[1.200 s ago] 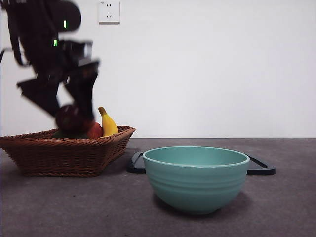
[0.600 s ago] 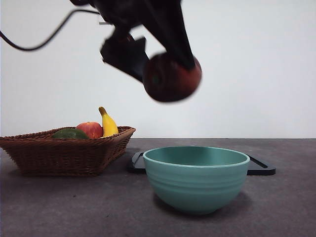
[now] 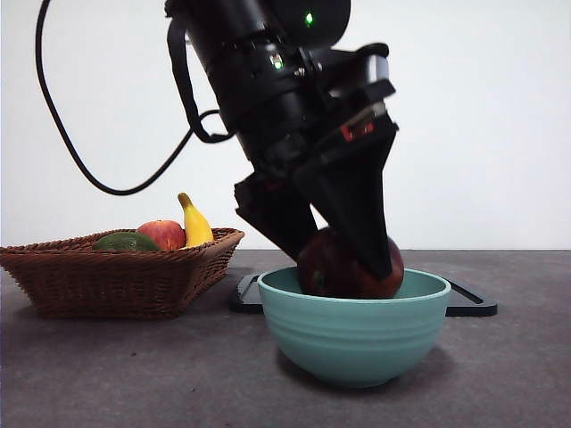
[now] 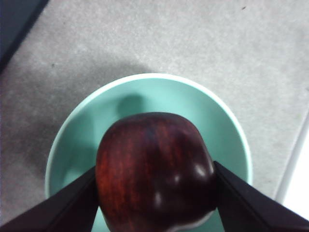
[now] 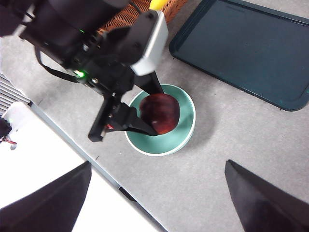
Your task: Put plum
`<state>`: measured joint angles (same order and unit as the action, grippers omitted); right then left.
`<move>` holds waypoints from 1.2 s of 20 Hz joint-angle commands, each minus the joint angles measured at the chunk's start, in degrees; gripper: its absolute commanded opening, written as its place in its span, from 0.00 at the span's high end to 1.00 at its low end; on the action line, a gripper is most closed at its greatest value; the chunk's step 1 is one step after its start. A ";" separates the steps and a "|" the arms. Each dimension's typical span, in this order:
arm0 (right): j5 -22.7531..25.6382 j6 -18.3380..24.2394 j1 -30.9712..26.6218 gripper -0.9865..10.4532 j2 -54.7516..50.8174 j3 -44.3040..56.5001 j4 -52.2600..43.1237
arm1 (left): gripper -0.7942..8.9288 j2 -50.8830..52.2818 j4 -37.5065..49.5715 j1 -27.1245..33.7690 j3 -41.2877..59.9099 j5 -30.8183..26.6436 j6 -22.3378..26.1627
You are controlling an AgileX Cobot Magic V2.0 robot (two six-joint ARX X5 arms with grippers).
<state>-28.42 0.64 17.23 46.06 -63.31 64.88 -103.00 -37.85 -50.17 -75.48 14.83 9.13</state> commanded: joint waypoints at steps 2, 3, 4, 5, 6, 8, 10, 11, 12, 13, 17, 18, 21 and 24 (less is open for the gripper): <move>0.00 0.02 0.26 0.53 0.33 -1.27 -0.81 | 0.63 -2.54 0.22 -0.74 -1.07 -0.07 2.16; 0.00 0.02 0.26 0.53 0.33 -1.27 -1.01 | 0.63 -2.93 0.20 -0.81 -1.07 -0.07 2.21; 0.00 0.02 0.26 0.53 0.33 -1.27 -1.18 | 0.63 -3.32 0.15 -0.87 -1.07 -0.04 2.21; 0.00 0.02 0.26 0.53 0.33 -1.27 -1.25 | 0.62 -3.56 0.15 -0.96 -1.07 -0.04 2.21; 0.00 0.02 0.26 0.53 0.33 -1.27 -1.25 | 0.60 -3.78 0.20 -1.11 -1.07 -0.04 2.21; 0.00 0.02 0.26 0.53 0.33 -1.27 -1.42 | 0.52 -3.87 0.15 -1.31 -1.07 -0.04 2.23; 0.00 0.02 0.26 0.53 0.33 -1.27 -1.42 | 0.50 -3.87 0.17 -1.36 -1.07 -0.04 2.21; 0.00 0.02 0.26 0.53 0.33 -1.27 -1.42 | 0.50 -3.87 0.15 -1.33 -1.07 -0.04 2.21; -0.02 0.02 0.26 0.53 0.31 -1.27 -1.42 | 0.50 -3.87 0.11 -1.33 -1.07 -0.04 2.19; -0.02 0.02 0.26 0.53 0.31 -1.27 -1.42 | 0.50 -3.87 0.02 -1.36 -1.07 -0.04 2.19; 0.00 0.02 0.26 0.53 0.28 -1.27 -1.42 | 0.50 -3.43 -0.39 -1.29 -1.31 -0.02 1.75; 0.00 0.02 0.26 0.53 0.31 -1.27 -1.42 | 0.50 -3.02 -0.74 -1.18 -1.77 -0.02 1.75; 0.00 0.02 0.26 0.53 0.31 -1.27 -1.42 | 0.50 -0.76 -1.62 -0.92 -3.98 -0.02 1.68; 0.02 0.02 0.26 0.53 0.31 -1.27 -1.46 | 0.50 3.17 -1.62 0.33 -6.03 -0.02 0.20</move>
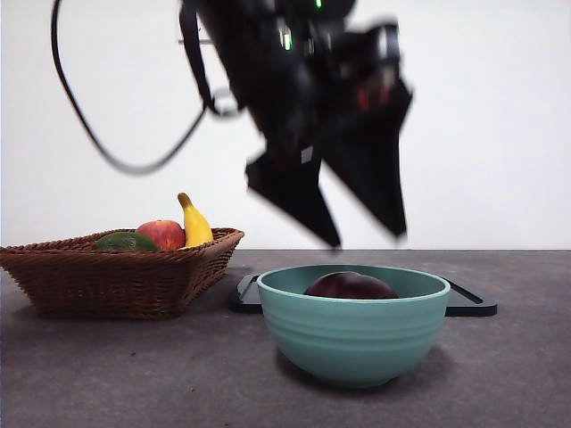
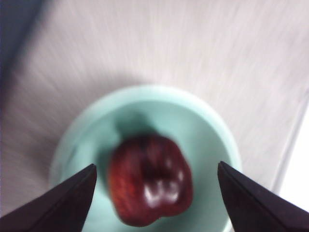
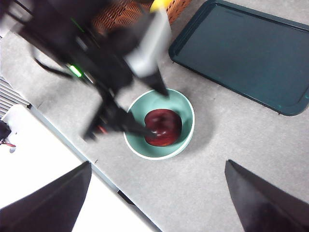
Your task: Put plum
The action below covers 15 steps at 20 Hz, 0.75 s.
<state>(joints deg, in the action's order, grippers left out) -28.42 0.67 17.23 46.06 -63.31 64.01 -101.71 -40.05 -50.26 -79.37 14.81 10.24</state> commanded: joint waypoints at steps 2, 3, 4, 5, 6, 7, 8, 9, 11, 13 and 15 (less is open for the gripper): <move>0.07 0.00 0.26 0.53 0.31 -1.27 -0.98 | 0.50 5.18 0.81 2.23 -2.89 0.00 -2.45; 0.09 0.00 0.26 0.53 0.31 -1.27 -1.03 | 0.50 6.91 0.83 3.48 -3.10 0.00 -3.15; 0.20 0.00 0.26 0.53 0.31 -1.27 -1.05 | 0.50 8.70 0.81 4.85 -3.19 0.04 -3.89; 0.37 0.00 0.26 0.53 0.33 -1.27 -1.11 | 0.50 10.54 0.66 6.32 -3.19 0.04 -4.26; 0.39 0.00 0.26 0.53 0.31 -1.27 -1.18 | 0.50 12.37 0.50 7.85 -3.19 0.04 -4.61; 0.39 0.02 0.26 0.53 0.31 -1.27 -1.20 | 0.50 14.19 0.37 9.46 -3.19 0.17 -5.05; 0.39 0.02 0.26 0.53 0.33 -1.27 -1.20 | 0.50 15.93 0.26 11.13 -3.19 0.72 -5.35; 0.39 0.02 0.26 0.53 0.33 -1.27 -1.25 | 0.50 17.66 -0.20 12.90 -3.17 1.99 -5.44; 0.39 0.02 0.26 0.53 0.33 -1.27 -1.40 | 0.50 20.68 -2.64 16.28 -3.17 4.92 -5.35; 0.52 0.02 0.26 0.53 0.33 -1.27 -1.40 | 0.50 23.08 -6.05 19.39 -2.60 5.35 -5.14; 1.99 0.00 0.26 0.53 0.33 -1.27 -1.42 | 0.50 25.31 -8.92 22.27 -0.52 6.36 -4.98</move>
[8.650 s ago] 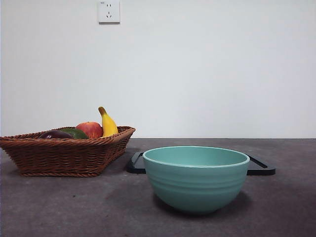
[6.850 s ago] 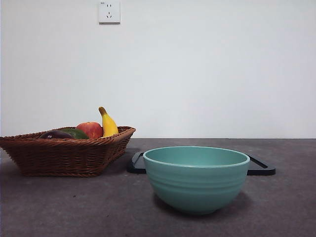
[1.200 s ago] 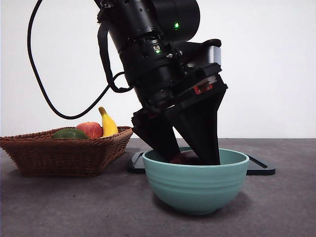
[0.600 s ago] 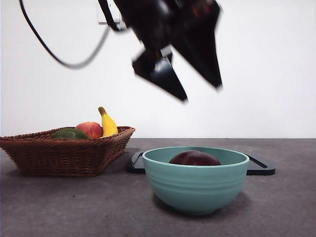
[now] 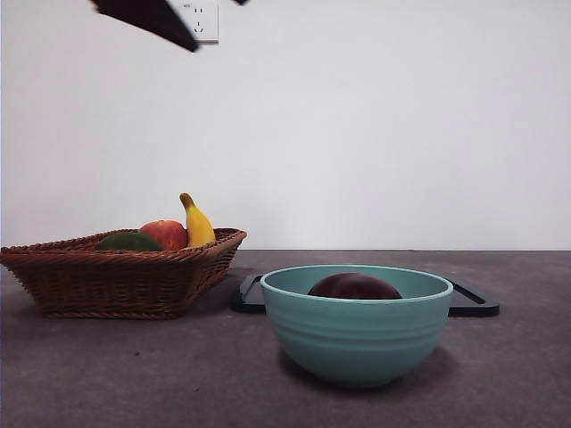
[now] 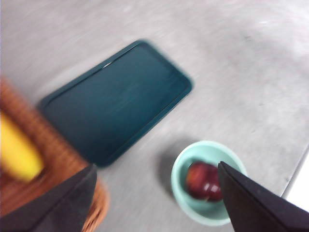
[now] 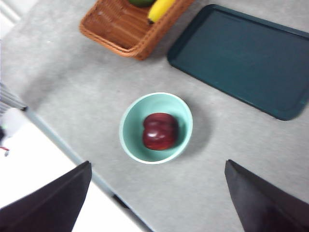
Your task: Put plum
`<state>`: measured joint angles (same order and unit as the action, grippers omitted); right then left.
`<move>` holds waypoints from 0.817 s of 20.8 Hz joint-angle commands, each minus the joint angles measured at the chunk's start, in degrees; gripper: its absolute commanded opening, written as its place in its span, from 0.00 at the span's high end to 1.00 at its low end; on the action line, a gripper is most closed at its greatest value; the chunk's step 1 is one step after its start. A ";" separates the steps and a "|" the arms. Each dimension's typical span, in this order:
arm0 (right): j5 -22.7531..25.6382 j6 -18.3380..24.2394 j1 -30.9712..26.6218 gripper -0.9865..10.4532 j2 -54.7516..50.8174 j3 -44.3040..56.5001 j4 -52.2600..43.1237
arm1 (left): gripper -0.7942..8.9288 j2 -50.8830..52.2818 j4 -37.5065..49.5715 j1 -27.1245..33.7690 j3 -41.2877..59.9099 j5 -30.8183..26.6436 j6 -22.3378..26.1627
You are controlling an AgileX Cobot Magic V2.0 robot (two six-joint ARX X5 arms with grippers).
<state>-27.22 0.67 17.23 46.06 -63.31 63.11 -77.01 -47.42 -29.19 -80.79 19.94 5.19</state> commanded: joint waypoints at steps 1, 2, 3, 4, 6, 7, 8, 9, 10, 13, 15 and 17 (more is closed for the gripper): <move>1.60 0.02 0.26 0.53 0.33 -1.27 -0.52 | 0.50 1.92 -2.47 2.51 2.71 3.08 0.11; 1.88 0.00 0.26 0.53 0.33 -1.27 -0.52 | 0.50 3.15 -2.58 3.21 4.70 5.01 0.09; 1.90 0.00 0.26 0.53 0.33 -1.27 -0.52 | 0.50 4.61 -2.56 3.61 7.17 7.04 -0.15; 1.90 0.00 0.26 0.53 0.33 -1.27 -0.52 | 0.50 6.12 -2.58 3.67 9.70 8.68 -0.15; 1.90 0.00 0.26 0.53 0.70 -1.27 -0.52 | 0.50 8.74 -2.99 3.45 14.23 11.47 -0.15; 1.95 0.00 0.26 0.53 0.87 -1.25 -0.48 | 0.50 9.77 -3.72 3.13 15.93 12.92 -0.15; 1.97 0.00 0.26 0.53 1.11 -1.25 -0.48 | 0.50 10.60 -4.74 2.71 17.29 13.75 -0.04; 1.92 0.00 0.26 0.53 1.55 -1.25 -0.55 | 0.50 11.15 -6.12 2.34 18.10 13.75 0.39; 1.97 0.00 0.26 0.53 1.97 -1.25 -0.52 | 0.50 11.21 -7.45 2.08 18.27 13.75 0.61; 1.75 0.00 0.26 0.53 3.74 -1.25 -0.42 | 0.50 11.23 -8.24 1.73 18.27 13.75 0.57; 1.73 0.00 0.26 0.53 5.29 -1.25 0.00 | 0.50 11.21 -8.28 1.73 18.27 13.75 0.57; 1.73 -0.02 0.26 0.53 6.99 -1.22 0.68 | 0.50 11.21 -8.28 1.73 18.27 13.75 0.57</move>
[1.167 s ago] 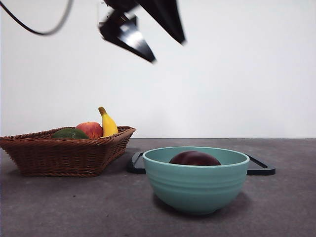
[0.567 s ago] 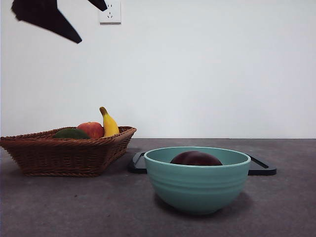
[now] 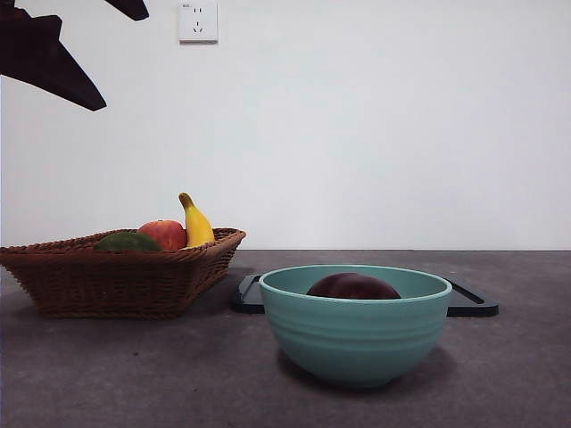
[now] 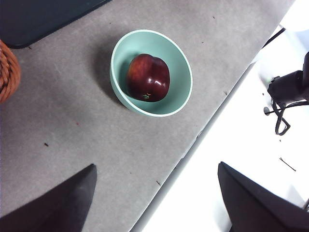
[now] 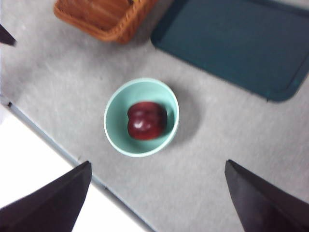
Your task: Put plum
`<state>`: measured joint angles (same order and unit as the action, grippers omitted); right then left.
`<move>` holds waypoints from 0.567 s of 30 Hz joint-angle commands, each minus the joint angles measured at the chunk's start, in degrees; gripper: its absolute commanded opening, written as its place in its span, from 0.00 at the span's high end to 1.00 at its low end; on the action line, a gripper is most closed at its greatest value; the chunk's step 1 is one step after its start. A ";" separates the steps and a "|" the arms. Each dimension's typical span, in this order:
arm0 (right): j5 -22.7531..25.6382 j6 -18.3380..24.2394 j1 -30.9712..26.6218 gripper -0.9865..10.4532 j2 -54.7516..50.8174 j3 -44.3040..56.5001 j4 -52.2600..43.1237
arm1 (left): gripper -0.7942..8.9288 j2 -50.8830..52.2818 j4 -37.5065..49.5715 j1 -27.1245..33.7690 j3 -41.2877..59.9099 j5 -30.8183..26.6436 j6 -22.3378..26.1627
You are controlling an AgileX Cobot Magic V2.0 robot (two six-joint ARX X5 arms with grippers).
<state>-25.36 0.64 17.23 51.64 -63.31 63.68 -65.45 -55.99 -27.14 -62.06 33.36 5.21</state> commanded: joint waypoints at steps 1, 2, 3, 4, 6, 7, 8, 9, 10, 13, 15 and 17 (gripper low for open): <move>-0.11 0.00 0.26 0.53 2.03 -1.20 0.28 | 0.50 -0.35 0.31 -0.33 -0.46 0.33 0.55; -0.11 0.00 0.26 0.53 2.80 -1.18 0.44 | 0.50 -0.35 0.33 -0.33 -0.46 0.33 0.55; -0.11 0.00 0.28 0.53 3.52 -1.18 0.48 | 0.50 -0.35 0.33 -0.33 -0.46 0.33 0.55; -0.11 0.00 0.28 0.53 4.42 -1.18 0.46 | 0.50 -0.35 0.31 -0.33 -0.46 0.33 0.55; -0.09 -0.02 0.28 0.56 6.40 -1.18 0.22 | 0.50 -0.35 0.31 -0.33 -0.46 0.33 0.55; -0.09 0.00 0.39 0.57 7.34 -1.18 0.15 | 0.50 -0.35 0.28 -0.33 -0.46 0.33 0.52; -0.04 0.00 0.74 0.57 8.48 -1.14 -0.02 | 0.50 -0.35 0.28 -0.33 -0.46 0.33 0.52; -0.04 -0.02 1.20 0.57 9.44 -1.07 -0.26 | 0.50 -0.35 0.28 -0.33 -0.46 0.33 0.52; 0.02 -0.15 1.84 0.57 10.60 -0.90 -0.79 | 0.50 -0.35 0.28 -0.33 -0.46 0.33 0.52; 1.75 -1.40 4.04 0.57 13.62 0.44 -3.65 | 0.50 -0.35 0.28 -0.33 -0.46 0.33 0.52; 2.67 -2.45 5.75 0.57 15.34 2.25 -6.82 | 0.50 -0.35 0.31 -0.33 -0.46 0.33 0.52; 3.28 -3.78 7.63 0.57 17.20 4.74 -10.73 | 0.50 -0.35 0.28 -0.33 -0.46 0.33 0.52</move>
<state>-22.26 -1.39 24.03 67.53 -58.96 54.15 -65.45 -55.99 -27.14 -62.06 33.36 5.21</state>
